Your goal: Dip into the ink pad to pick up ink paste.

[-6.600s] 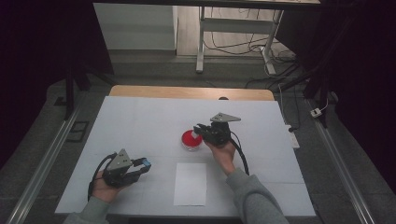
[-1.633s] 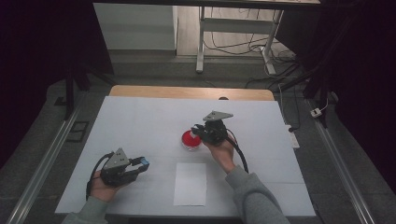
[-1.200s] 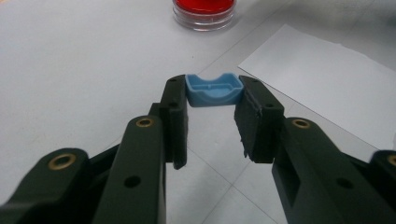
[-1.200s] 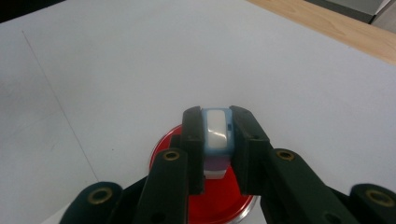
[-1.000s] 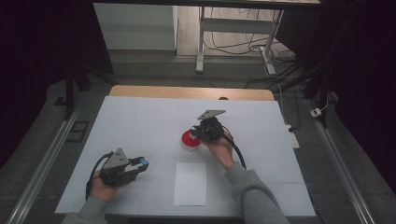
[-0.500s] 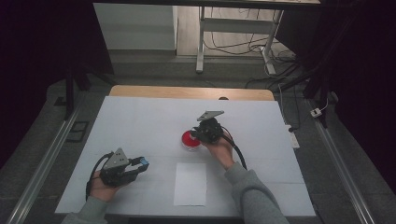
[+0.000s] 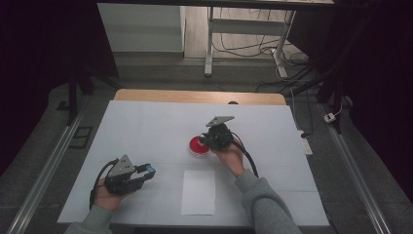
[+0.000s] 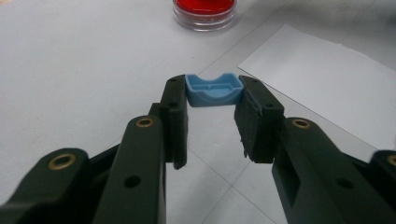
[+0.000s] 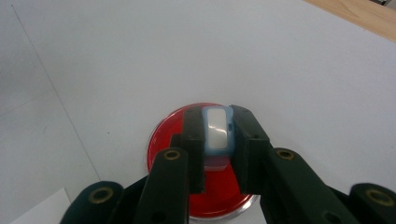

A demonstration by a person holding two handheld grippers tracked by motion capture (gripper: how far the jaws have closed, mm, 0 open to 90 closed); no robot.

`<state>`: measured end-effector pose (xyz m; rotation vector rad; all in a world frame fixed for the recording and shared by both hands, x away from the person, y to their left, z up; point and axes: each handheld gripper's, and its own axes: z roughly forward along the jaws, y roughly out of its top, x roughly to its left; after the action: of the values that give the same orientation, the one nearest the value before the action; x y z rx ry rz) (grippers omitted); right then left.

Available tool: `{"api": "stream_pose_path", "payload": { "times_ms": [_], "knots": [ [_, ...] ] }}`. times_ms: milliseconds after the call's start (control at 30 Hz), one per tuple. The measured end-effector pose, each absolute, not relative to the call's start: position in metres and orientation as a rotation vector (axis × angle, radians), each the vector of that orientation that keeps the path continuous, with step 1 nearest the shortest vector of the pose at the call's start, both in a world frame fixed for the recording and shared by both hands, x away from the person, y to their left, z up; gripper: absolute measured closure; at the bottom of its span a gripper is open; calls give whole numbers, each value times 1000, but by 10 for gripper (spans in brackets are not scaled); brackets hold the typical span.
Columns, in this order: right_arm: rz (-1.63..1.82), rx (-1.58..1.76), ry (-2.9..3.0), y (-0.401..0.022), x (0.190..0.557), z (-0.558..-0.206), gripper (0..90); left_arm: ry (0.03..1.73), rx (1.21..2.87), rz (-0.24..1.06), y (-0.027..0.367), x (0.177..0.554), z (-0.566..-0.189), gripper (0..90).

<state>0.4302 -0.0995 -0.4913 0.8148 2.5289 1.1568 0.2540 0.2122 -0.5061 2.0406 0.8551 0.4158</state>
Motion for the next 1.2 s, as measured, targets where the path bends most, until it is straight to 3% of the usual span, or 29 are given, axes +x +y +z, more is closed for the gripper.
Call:
{"api": "stream_pose_path", "payload": {
  "times_ms": [700, 1200],
  "knots": [
    [1156, 820, 2536, -99, 431, -490, 758, 861, 2042, 411, 213, 255, -507, 647],
    [1354, 865, 2478, -117, 430, -474, 757, 870, 2029, 408, 216, 256, -508, 647]
  ]
}}
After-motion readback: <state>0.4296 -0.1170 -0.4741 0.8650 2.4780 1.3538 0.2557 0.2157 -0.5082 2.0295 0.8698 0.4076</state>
